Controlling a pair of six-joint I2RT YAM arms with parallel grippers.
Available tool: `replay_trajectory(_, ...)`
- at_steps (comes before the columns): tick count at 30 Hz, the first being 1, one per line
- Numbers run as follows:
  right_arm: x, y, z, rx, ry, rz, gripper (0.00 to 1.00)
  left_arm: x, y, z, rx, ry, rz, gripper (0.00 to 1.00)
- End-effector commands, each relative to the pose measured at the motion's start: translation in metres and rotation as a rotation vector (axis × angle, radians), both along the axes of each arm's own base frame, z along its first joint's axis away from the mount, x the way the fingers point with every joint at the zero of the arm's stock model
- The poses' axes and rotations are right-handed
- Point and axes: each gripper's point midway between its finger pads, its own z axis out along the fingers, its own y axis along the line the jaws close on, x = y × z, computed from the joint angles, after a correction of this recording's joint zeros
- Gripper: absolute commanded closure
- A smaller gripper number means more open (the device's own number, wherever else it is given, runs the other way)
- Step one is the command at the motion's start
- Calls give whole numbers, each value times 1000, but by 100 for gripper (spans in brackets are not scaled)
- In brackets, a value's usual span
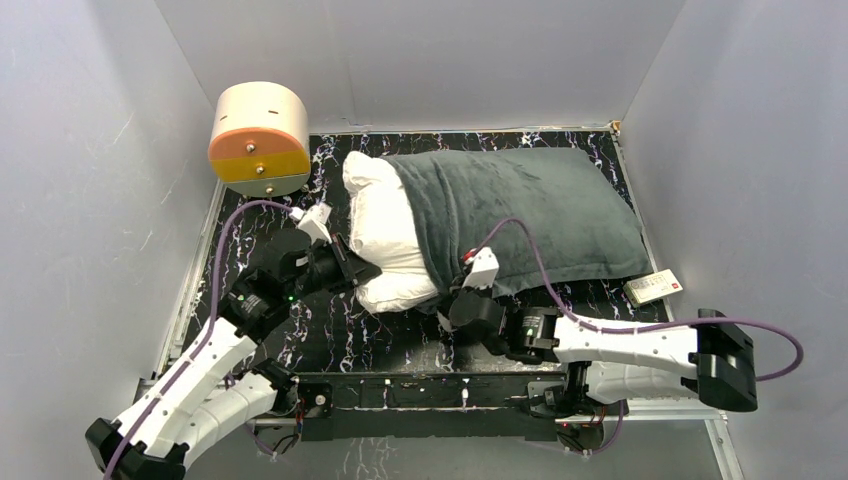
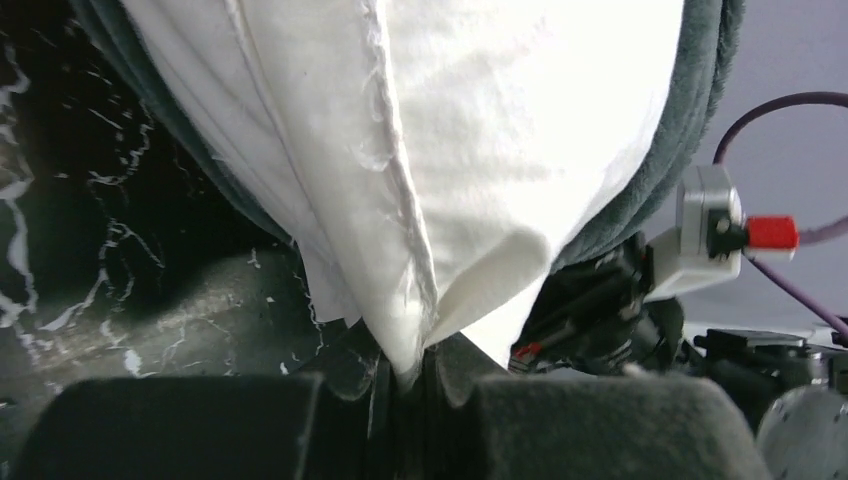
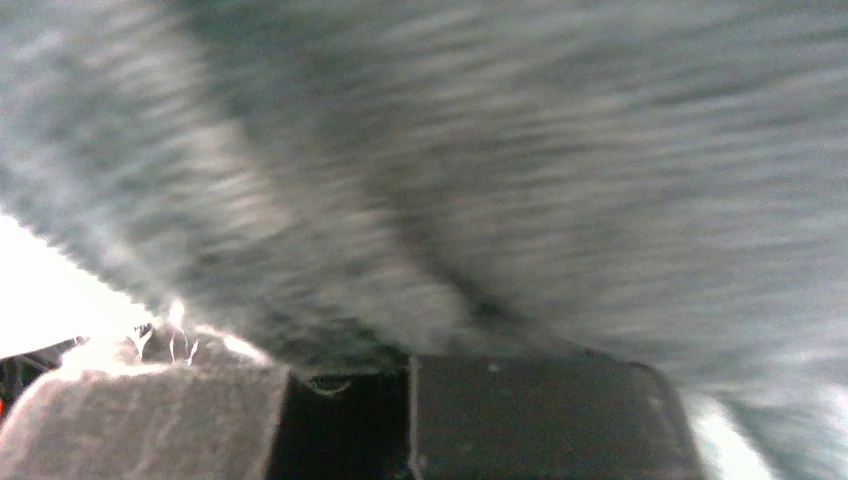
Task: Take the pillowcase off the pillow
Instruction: Remove the pillow from the pillowcase.
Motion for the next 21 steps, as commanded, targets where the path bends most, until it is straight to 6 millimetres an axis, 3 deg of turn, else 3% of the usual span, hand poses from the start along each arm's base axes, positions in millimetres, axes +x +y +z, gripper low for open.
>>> replay_trajectory(1, 44, -77, -8, -114, -8, -242, 100, 14, 51, 65, 84, -223, 217, 100)
replay_trajectory(3, 38, -57, -5, -21, 56, -98, 99, 13, 58, 59, 115, -211, 236, 100)
replay_trajectory(5, 27, -36, 13, 101, 68, 26, 92, 9, 51, 49, 113, -186, 195, 100)
replay_trajectory(9, -8, -3, 42, 295, 122, 254, 52, -5, 32, 19, 61, -106, 91, 100)
replay_trajectory(13, -36, 17, 66, 429, 164, 420, 31, -16, 28, -9, 39, -43, 67, 100)
replay_trajectory(17, -56, 27, 77, 477, 211, 532, 21, -22, 29, -20, 23, -15, 65, 100)
replay_trajectory(19, -52, 28, 77, 482, 213, 510, 19, -24, 28, -23, 19, -5, 61, 100)
replay_trajectory(21, -35, 24, 68, 466, 214, 390, 18, -25, 28, -28, 21, 4, 58, 100)
